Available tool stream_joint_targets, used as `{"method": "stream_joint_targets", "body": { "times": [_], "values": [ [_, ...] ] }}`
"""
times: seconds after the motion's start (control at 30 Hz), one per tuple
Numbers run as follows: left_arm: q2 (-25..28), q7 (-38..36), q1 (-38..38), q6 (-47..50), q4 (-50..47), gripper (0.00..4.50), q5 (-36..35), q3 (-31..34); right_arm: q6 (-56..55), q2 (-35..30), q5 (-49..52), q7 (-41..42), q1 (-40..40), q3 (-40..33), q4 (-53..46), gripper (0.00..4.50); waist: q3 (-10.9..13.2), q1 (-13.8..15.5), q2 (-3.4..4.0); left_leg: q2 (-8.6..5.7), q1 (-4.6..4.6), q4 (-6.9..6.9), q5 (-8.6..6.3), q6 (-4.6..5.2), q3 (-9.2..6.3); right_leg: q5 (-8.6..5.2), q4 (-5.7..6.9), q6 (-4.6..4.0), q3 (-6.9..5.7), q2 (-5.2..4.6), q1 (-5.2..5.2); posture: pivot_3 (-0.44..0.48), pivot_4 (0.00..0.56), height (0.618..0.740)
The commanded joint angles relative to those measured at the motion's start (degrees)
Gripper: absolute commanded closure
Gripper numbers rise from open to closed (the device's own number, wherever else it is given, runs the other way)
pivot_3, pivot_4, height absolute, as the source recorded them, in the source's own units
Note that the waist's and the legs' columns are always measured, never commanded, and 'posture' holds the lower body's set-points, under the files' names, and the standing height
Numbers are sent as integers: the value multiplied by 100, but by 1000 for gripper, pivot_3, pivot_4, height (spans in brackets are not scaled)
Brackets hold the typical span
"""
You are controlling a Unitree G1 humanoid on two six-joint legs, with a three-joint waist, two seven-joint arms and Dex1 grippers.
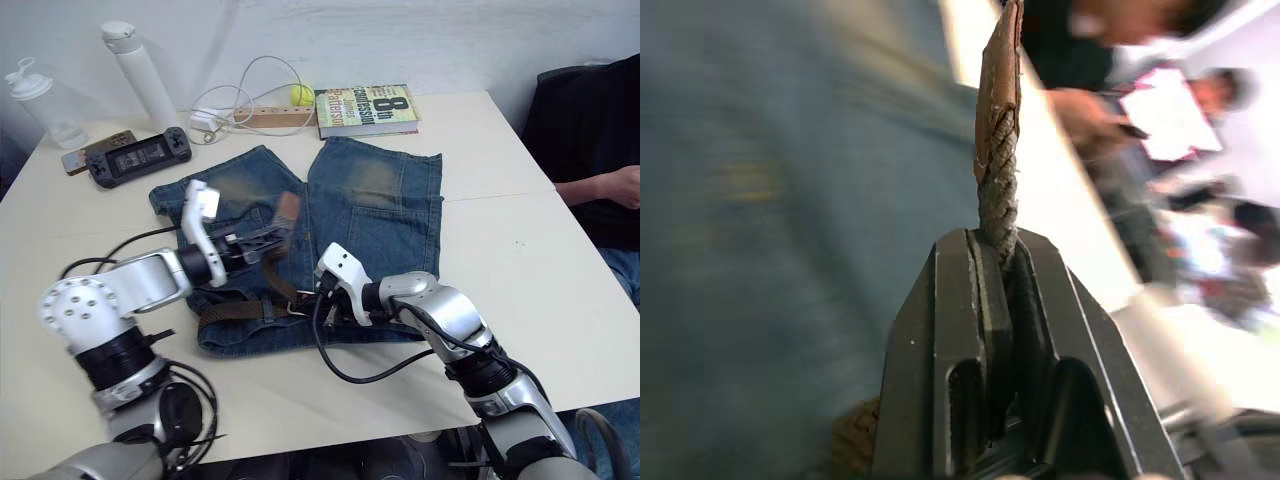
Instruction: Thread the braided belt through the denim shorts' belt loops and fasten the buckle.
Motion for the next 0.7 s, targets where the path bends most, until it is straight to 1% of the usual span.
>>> {"method": "stream_joint_targets", "body": {
  "times": [0.03,0.13,0.27,0.4,0.7],
  "values": [
    [70,-148,-11,-49,8,4500,-160,144,173,-258,235,222,-57,-435,-237,4468,2,51,-2,-3,-1,0,-1,1,0,0,-1,1,0,-3,-1,0,150,734],
    [41,-167,-25,-85,71,4500,-106,196,396,-432,405,348,-170,-665,-292,4468,2,70,-3,-3,-4,1,-1,3,0,1,-3,1,0,-2,-1,0,150,734],
    [47,-184,-98,-185,163,4500,-76,220,559,-395,529,402,-283,-825,-194,4468,2,39,-3,1,-4,-3,-1,2,2,1,-3,1,2,2,-5,0,150,734],
    [121,-202,-172,-175,190,4500,-131,239,456,-347,313,430,-326,-603,-59,4468,2,4,-3,2,-3,-5,-1,1,2,1,-2,1,2,2,-6,0,150,734],
    [272,-327,-287,-231,127,4500,-304,252,378,147,259,403,-381,-372,89,4468,2,-62,-3,3,-4,-5,-1,2,2,1,-2,1,2,2,-7,0,150,734]
  ]
}}
